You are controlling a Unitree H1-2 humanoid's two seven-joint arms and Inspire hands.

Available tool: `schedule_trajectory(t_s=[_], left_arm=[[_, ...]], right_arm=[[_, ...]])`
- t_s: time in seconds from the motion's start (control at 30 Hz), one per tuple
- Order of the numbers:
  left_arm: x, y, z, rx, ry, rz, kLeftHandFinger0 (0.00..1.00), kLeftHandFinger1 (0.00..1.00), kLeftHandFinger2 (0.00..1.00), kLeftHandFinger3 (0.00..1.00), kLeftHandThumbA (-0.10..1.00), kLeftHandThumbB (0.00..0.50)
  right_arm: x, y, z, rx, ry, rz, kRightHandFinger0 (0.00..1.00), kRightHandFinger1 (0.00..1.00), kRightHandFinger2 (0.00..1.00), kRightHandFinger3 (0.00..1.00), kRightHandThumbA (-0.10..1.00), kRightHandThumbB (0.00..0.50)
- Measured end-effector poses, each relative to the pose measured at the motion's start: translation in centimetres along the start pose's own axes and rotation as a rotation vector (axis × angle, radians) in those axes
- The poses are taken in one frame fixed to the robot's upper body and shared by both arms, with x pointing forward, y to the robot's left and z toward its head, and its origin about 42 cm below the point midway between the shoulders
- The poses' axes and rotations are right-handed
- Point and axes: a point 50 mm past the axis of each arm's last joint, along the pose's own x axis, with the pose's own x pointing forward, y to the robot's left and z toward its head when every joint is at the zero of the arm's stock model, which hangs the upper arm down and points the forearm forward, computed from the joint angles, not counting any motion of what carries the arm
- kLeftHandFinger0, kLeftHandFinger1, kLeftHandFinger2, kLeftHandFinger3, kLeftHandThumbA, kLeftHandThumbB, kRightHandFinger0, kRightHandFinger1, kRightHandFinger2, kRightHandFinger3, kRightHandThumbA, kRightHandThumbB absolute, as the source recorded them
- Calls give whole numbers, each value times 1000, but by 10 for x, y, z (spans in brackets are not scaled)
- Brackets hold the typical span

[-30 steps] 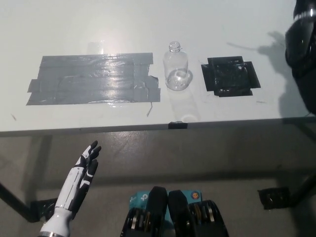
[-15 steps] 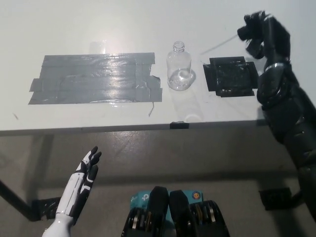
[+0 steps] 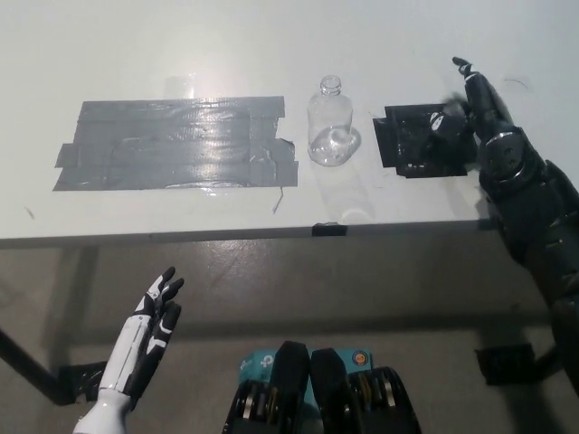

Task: The robot grabs the black lid of the spray bottle on the desk and places it on the black area of the desk

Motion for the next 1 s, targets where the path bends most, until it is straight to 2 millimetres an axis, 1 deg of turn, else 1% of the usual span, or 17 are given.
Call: schedule_trajectory(t_s=[0.03,0.1,0.17,0.27,0.4,0.43,0.47,0.57,0.6,0.63,0.67,0.7,0.77,0.83,0.9,0.93,1.0], left_arm=[[0,1,0,3,-2,1,1000,1000,957,1000,924,1],[0,2,1,12,-4,0,1000,1000,949,1000,919,0],[0,3,1,22,-4,-1,1000,1000,939,1000,902,1],[0,4,1,33,-5,-1,1000,1000,937,1000,832,0],[0,5,2,43,-7,-1,1000,1000,930,1000,801,0],[0,5,2,45,-7,-1,1000,1000,930,1000,801,0],[0,5,2,47,-7,-1,1000,1000,930,1000,801,0],[0,6,2,53,-7,1,1000,1000,932,1000,805,0],[1,7,2,56,-8,2,1000,1000,932,1000,805,0],[2,8,3,57,-12,3,1000,1000,932,1000,805,0],[5,8,5,58,-18,4,1000,1000,933,1000,803,0],[7,8,6,59,-22,4,1000,1000,941,1000,805,0],[12,9,8,60,-33,5,1000,1000,955,1000,810,2],[17,9,12,60,-46,6,1000,1000,996,1000,841,2],[23,10,15,61,-60,8,1000,1000,1000,1000,865,13],[26,10,17,61,-66,8,1000,1000,1000,1000,876,27],[30,10,19,61,-74,8,1000,1000,1000,1000,892,35]], right_arm=[[0,-3,-1,-7,0,18,1000,1000,1000,1000,681,500],[1,-8,-3,-27,-2,48,1000,1000,1000,1000,697,500],[1,-12,-3,-48,-8,70,1000,1000,1000,1000,686,500],[2,-18,1,-65,-26,87,1000,1000,1000,1000,660,500],[2,-25,13,-65,-68,100,1000,1000,1000,1000,697,500],[2,-26,16,-64,-79,102,1000,1000,1000,1000,782,500],[2,-28,18,-63,-88,102,1000,1000,1000,1000,754,500],[1,-36,28,-38,-133,86,1000,1000,1000,1000,793,500],[0,-40,34,-23,-158,75,1000,1000,1000,1000,775,500],[-1,-47,42,1,-190,59,1000,1000,1000,1000,731,482],[-3,-55,49,28,-224,38,1000,1000,1000,1000,806,467],[-5,-62,56,42,-253,19,1000,1000,1000,1000,847,465],[-11,-73,70,59,-313,-15,1000,1000,1000,1000,878,439],[-17,-80,80,73,-361,-41,1000,1000,1000,1000,951,467],[-26,-85,87,81,-404,-64,1000,1000,1000,1000,960,445],[-31,-86,89,82,-427,-73,1000,1000,1000,1000,990,448],[-40,-85,90,80,-454,-83,1000,1000,1000,1000,994,435]])
